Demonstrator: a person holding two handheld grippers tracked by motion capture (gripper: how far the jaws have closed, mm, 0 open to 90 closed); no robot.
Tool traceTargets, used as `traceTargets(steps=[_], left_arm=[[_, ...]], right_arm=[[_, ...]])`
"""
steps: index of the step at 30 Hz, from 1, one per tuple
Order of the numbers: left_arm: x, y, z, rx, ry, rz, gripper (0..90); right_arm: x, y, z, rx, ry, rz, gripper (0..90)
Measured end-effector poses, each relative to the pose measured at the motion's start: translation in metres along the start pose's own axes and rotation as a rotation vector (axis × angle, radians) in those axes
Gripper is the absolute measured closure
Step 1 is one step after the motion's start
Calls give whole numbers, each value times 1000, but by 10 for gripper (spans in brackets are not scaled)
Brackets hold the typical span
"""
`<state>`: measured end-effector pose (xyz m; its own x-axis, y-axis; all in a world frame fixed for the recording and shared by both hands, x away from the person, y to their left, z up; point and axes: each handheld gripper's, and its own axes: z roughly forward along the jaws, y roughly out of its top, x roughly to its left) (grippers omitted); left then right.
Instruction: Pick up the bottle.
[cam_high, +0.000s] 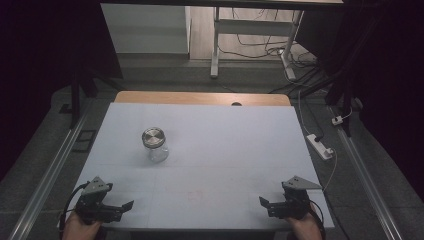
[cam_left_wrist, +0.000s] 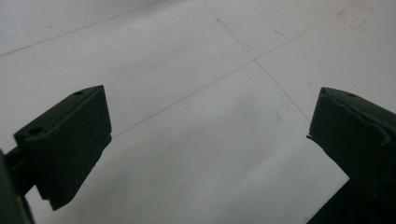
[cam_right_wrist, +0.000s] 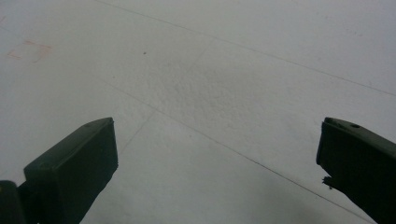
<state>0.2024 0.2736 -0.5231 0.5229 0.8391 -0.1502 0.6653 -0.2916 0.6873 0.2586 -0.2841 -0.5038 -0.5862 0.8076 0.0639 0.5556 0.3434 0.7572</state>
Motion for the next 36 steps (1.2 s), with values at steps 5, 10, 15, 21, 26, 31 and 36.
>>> traceTargets(steps=[5, 10, 15, 21, 26, 31, 36], left_arm=[[1, 0, 0, 2, -9, -3, 14], [2, 0, 0, -7, -23, -12, 28], [1, 0, 1, -4, -28, -7, 25], [3, 1, 1, -3, -35, -19, 14], [2, 1, 1, -4, -32, -16, 1], [3, 2, 1, -22, -27, -11, 0], [3, 4, 0, -44, -38, -7, 0]], right_arm=[[0, 0, 0, 2, 19, 8, 0], [0, 0, 0, 4, 28, 7, 0], [2, 0, 1, 16, 33, -15, 0], [2, 1, 1, 19, 39, -18, 0], [2, 1, 1, 19, 40, -21, 0], [3, 1, 1, 20, 37, -32, 0], [3, 1, 2, 21, 36, -32, 0]])
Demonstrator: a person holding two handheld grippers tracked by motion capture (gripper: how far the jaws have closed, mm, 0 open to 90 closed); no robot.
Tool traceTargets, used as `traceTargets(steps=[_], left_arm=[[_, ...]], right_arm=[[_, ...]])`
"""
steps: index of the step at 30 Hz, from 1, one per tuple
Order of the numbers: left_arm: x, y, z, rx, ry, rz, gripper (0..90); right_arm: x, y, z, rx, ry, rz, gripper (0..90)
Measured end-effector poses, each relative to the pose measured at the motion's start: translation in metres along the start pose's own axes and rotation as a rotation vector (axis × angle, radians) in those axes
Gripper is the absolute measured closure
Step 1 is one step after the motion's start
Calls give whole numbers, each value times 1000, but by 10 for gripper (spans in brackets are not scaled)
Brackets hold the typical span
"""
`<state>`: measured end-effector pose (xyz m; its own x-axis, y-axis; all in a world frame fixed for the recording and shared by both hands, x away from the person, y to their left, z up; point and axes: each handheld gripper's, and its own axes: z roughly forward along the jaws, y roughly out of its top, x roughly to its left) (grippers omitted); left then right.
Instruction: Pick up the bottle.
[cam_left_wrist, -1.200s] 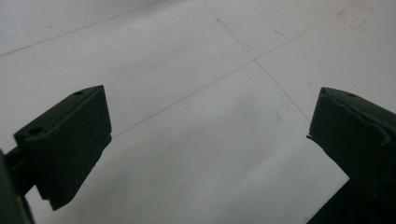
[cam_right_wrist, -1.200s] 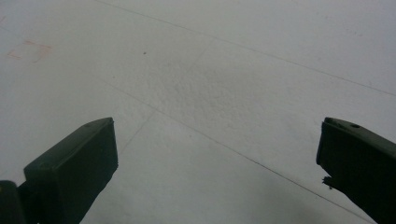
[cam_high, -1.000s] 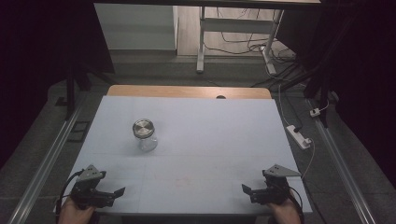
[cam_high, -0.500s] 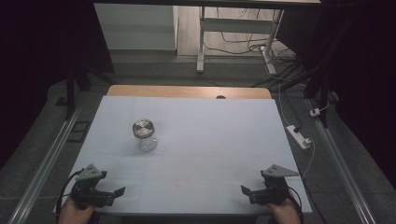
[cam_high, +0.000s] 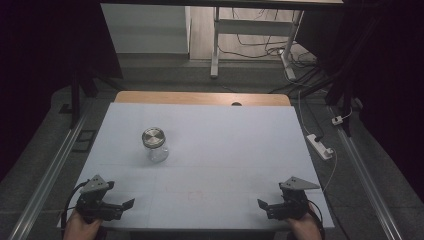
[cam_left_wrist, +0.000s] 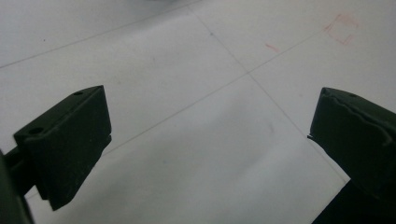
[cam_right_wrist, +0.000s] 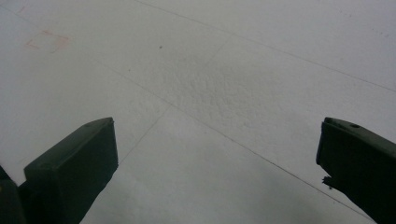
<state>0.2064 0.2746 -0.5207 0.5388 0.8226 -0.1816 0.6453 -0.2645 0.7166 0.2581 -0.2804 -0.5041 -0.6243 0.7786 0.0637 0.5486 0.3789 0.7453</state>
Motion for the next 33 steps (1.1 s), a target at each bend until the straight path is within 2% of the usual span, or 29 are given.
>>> traceTargets(steps=[5, 17, 25, 33], left_arm=[[-1, 2, 1, -4, -8, 11, 0], [-3, 10, 7, -13, 22, 44, 0], [-3, 19, 12, -36, 7, 48, 0], [4, 25, 15, -59, -5, 41, 0]], right_arm=[[0, 0, 0, 3, -1, -4, 0], [2, 0, 1, 8, -4, -18, 0], [1, 0, 1, 10, 0, -15, 0], [1, 1, 2, 14, 1, -16, 0]])
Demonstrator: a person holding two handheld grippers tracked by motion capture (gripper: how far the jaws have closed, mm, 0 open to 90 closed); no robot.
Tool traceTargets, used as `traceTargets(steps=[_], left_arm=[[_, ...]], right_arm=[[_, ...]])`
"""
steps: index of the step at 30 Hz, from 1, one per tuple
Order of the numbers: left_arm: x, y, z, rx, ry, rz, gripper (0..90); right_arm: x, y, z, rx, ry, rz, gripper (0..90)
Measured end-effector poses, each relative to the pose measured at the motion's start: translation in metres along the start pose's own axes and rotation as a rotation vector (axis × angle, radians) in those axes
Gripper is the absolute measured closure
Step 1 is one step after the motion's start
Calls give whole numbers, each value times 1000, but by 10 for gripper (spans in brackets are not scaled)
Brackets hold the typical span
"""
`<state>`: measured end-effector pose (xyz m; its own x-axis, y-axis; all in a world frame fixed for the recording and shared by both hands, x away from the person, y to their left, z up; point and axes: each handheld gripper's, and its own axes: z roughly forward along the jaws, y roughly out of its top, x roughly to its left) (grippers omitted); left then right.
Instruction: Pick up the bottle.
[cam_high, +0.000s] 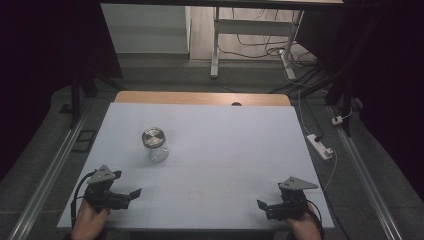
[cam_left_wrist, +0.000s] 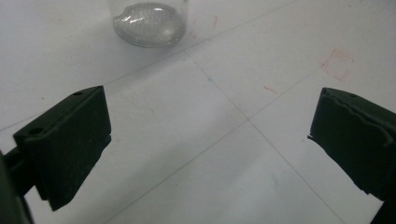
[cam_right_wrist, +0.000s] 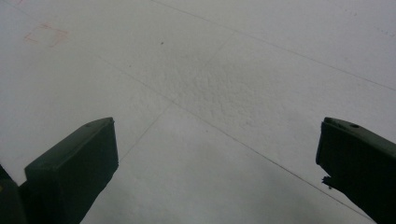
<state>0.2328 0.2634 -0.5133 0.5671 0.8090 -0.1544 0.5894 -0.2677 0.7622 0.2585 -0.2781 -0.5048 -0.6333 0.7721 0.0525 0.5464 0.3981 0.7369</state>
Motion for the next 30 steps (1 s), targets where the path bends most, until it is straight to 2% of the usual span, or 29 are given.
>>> traceTargets(steps=[10, 16, 22, 30], left_arm=[[9, 10, 11, -13, -33, 33, 0], [15, 18, 20, -21, -28, 58, 0], [21, 28, 31, -40, -22, 52, 0], [30, 42, 44, -41, -5, 14, 0]], right_arm=[[0, 0, 0, 4, 2, -2, 0], [0, 0, 1, 8, 4, 0, 0], [0, 0, 1, 11, 5, 0, 0], [-1, 0, 1, 12, 7, 4, 0]])
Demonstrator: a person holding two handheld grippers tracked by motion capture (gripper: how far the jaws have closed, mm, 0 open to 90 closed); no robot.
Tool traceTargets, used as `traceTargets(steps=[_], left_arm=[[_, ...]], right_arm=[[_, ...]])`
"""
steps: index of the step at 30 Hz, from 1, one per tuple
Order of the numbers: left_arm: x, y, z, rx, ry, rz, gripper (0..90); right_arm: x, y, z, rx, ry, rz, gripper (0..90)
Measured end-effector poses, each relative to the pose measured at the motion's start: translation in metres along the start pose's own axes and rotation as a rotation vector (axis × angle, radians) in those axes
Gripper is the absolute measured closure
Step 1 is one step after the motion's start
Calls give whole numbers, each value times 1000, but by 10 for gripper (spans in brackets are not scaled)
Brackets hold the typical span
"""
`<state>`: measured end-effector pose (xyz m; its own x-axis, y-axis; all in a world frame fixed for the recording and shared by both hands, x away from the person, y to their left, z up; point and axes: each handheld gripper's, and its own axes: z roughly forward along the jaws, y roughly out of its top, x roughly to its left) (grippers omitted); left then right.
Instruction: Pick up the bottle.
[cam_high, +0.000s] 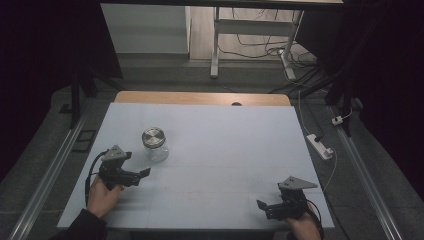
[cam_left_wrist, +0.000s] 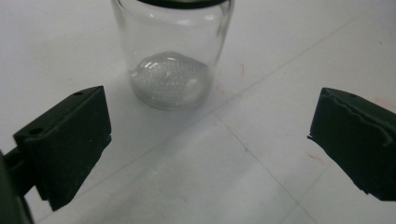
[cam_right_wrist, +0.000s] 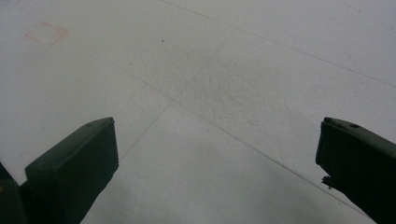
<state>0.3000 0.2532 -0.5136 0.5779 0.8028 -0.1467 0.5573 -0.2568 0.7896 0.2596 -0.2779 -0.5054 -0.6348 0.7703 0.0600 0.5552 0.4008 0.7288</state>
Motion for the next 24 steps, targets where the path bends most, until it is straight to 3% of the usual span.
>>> traceTargets(steps=[7, 14, 24], left_arm=[[5, 14, 16, 31, -11, -7, 0], [12, 23, 32, 53, 19, 25, 0], [19, 37, 57, 55, 12, 54, 0]], right_arm=[[0, 0, 0, 1, 0, -2, 0], [0, 0, 0, 2, 0, -5, 0], [0, 0, 0, 5, -1, -6, 0]])
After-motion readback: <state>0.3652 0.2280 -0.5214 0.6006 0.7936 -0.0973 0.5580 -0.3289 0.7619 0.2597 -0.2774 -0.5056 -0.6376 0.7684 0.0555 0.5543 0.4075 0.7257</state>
